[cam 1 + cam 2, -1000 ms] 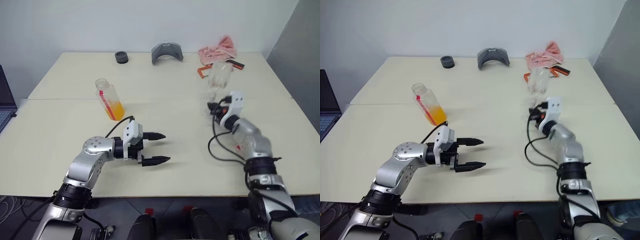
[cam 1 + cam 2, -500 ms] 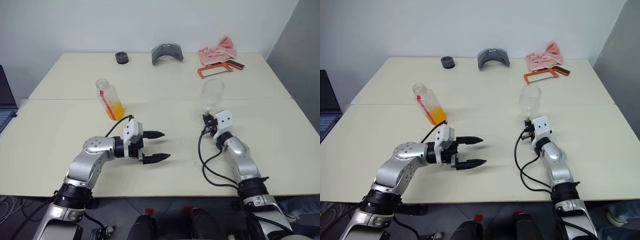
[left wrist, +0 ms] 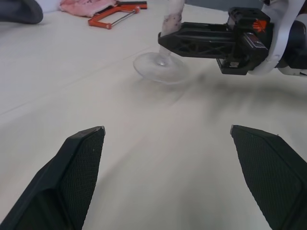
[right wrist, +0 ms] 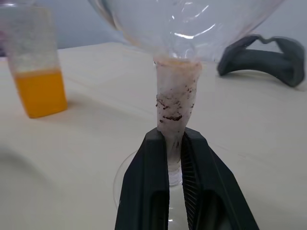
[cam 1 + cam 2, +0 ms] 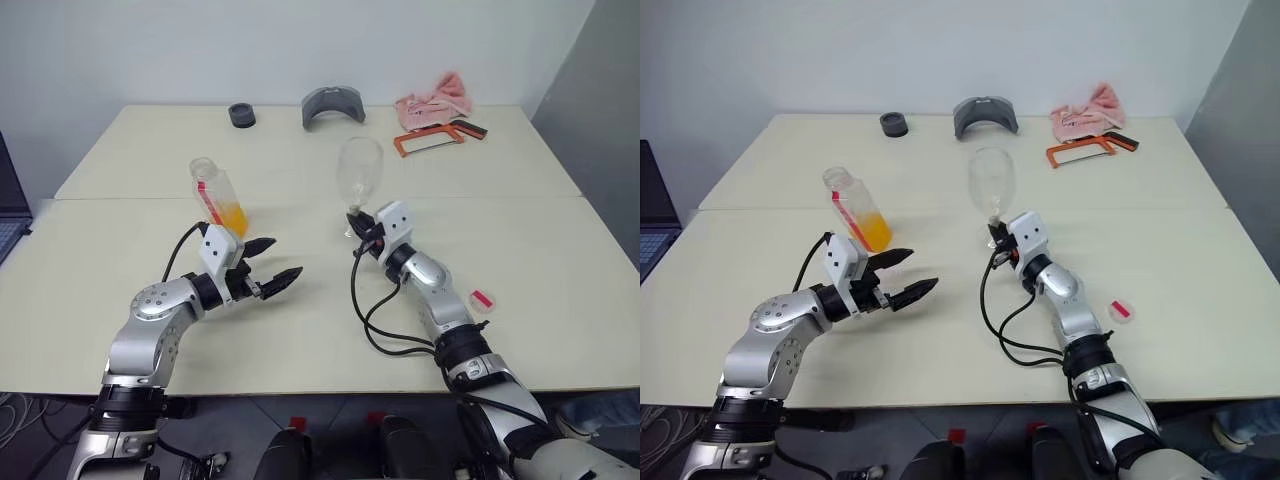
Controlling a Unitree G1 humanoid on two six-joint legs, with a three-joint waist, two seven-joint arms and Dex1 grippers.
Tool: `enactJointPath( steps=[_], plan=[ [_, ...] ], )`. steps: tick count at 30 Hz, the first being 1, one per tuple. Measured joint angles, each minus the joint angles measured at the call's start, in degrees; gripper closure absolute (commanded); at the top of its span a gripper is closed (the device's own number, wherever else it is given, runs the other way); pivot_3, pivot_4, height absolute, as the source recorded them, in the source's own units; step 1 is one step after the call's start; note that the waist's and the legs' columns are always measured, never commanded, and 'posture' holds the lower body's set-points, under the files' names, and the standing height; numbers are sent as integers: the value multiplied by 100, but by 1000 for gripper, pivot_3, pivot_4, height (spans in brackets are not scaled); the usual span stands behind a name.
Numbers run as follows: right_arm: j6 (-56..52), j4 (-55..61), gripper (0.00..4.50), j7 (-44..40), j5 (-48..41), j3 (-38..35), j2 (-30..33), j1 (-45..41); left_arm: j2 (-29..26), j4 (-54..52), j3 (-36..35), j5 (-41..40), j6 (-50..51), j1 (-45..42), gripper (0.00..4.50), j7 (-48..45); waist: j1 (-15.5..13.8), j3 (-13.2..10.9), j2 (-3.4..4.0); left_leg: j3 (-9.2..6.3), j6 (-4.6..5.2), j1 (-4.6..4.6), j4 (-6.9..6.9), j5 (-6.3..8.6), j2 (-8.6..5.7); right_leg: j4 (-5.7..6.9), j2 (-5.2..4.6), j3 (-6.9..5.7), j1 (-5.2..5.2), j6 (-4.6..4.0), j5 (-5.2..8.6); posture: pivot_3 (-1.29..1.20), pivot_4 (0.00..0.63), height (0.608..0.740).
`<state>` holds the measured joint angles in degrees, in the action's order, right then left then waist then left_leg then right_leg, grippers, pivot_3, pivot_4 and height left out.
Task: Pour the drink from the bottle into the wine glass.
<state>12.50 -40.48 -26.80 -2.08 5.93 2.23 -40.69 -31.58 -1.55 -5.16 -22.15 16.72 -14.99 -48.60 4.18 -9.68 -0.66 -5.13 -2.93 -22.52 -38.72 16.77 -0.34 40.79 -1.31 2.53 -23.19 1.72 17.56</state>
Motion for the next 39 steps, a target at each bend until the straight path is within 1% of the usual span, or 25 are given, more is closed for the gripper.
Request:
enactJointPath(
  steps=[5, 13, 15, 17, 22, 24, 25, 26, 34, 37, 39],
  plan=[
    [268, -820, 4394, -118, 173, 94, -32, -269, -19, -183, -173, -34, 26, 19, 0, 181, 6, 0, 0, 2, 0, 1, 0, 0, 2, 2, 1, 0, -1, 0, 0, 0, 150, 740],
    [529, -1246, 4394, -263, 178, 30, -42, -463, -74, -531, -301, -105, 86, 21, 0, 337, 34, 0, 0, 1, 0, 3, 1, 0, 4, 4, 2, 0, -1, 0, 0, 0, 150, 740],
    [563, -1314, 3668, -300, 175, -12, -47, -487, -74, -531, -307, -106, 84, -68, 0, 419, 33, 0, 0, -1, 0, 2, 0, 0, 3, 4, 2, -1, 0, 0, 0, 0, 150, 740],
    [569, -1362, 3106, -319, 175, -18, -56, -489, -72, -531, -307, -106, 59, -201, 0, 431, 34, 0, 0, 1, 0, 2, 0, 0, 3, 4, 2, 0, 0, 0, 0, 0, 150, 740],
    [569, -1388, 1338, -354, 176, -19, -87, -489, -32, -614, -307, -201, 53, -373, 0, 430, 55, 0, 0, 2, -1, 3, 1, -1, 4, 5, 3, 0, -1, 0, 0, 0, 150, 740],
    [569, -1387, 534, -366, 176, -19, -88, -488, -14, -677, -307, -253, 70, -373, 0, 423, 57, 0, 0, 0, -1, 2, 1, 0, 5, 5, 3, 0, -1, 0, 0, 0, 150, 740],
    [569, -1384, 246, -379, 175, -20, -90, -483, -14, -706, -307, -263, 70, -373, 0, 424, 57, 0, 0, 0, -1, 3, 1, 0, 5, 5, 3, 0, -1, 0, 0, 0, 150, 740],
    [569, -1381, 66, -398, 174, -20, -90, -479, -14, -714, -307, -268, 70, -374, 0, 424, 57, 0, 0, 1, -1, 3, 1, 0, 5, 5, 3, 0, -1, 0, 0, 0, 150, 740],
    [560, -1243, 66, -576, 124, -23, -34, -269, 6, -727, -307, -332, 131, -513, 0, 538, 55, 0, 0, 0, -1, 2, 0, 0, 4, 4, 3, 1, -1, 0, 0, 0, 150, 740],
    [503, -980, 66, -624, 111, -28, 76, -138, 5, -781, -308, -391, 170, -524, 0, 547, 55, 0, 0, 0, -1, 2, 1, -1, 4, 4, 3, 0, -1, 0, 0, 0, 150, 740],
    [374, -584, 66, -728, 55, -30, 210, 82, 1, -851, -322, -445, 201, -525, 0, 560, 50, 0, 0, -1, -1, 1, 0, 0, 4, 4, 3, 0, 0, 0, 0, 0, 150, 740]
  ],
)
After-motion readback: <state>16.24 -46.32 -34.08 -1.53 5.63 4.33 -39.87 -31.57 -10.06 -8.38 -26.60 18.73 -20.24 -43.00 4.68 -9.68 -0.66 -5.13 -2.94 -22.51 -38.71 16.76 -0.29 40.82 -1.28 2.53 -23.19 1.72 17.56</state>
